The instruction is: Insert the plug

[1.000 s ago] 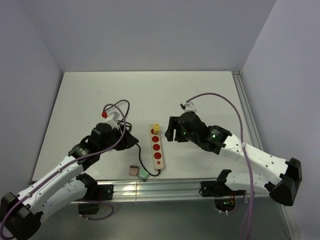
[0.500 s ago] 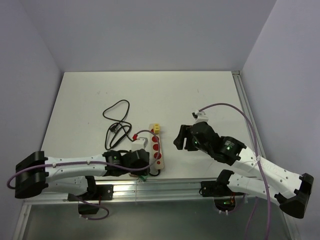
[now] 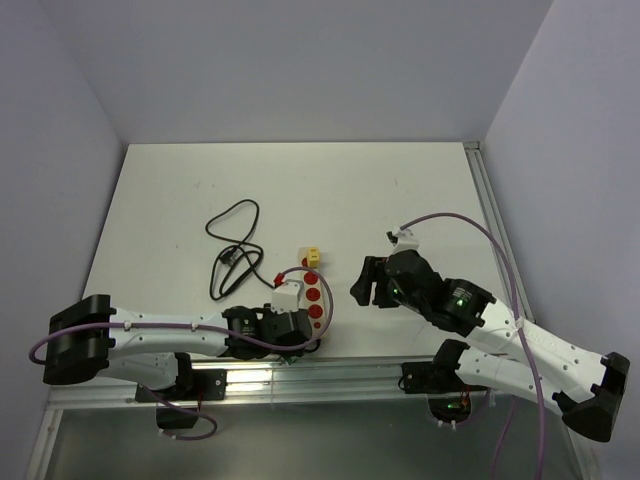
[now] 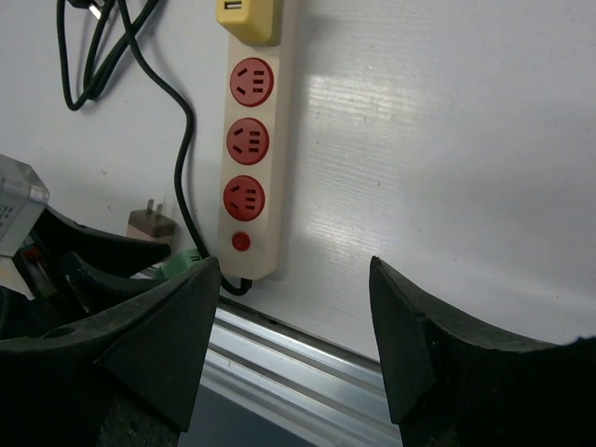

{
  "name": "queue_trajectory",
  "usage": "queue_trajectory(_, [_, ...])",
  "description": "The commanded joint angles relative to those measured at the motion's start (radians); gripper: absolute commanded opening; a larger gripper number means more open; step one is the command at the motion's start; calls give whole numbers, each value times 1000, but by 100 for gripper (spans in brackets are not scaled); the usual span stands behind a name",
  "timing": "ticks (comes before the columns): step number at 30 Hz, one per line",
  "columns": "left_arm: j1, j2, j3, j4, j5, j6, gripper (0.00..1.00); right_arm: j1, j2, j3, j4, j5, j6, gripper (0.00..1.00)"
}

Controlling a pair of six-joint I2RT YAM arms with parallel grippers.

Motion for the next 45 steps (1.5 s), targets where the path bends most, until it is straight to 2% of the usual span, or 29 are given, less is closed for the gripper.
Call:
queue_trajectory(1, [-9, -28, 17, -29, -50, -15, 57, -4, -2, -6, 31, -10, -8, 72])
queue_trajectory(15, [-38, 8, -57, 31, 7, -26, 57, -3, 13, -4, 45, -16, -13, 72])
queue_trajectory(24, [-57, 28, -74, 71, 31, -21, 48, -3, 26, -6, 52, -24, -8, 72])
queue_trajectory(26, [-62, 28, -77, 83, 33, -19, 50, -4, 20, -7, 51, -24, -8, 72])
queue_trajectory(28, [-66, 22, -77, 83, 22, -19, 56, -4, 17, -14, 57, -24, -8, 72])
queue_trajectory(34, [-69, -35, -57, 37, -27, -16, 66, -4, 27, -17, 60, -31, -7, 72])
queue_trajectory(45, [-71, -58, -115, 72, 34, -32, 66, -4, 20, -18, 68, -41, -5, 72])
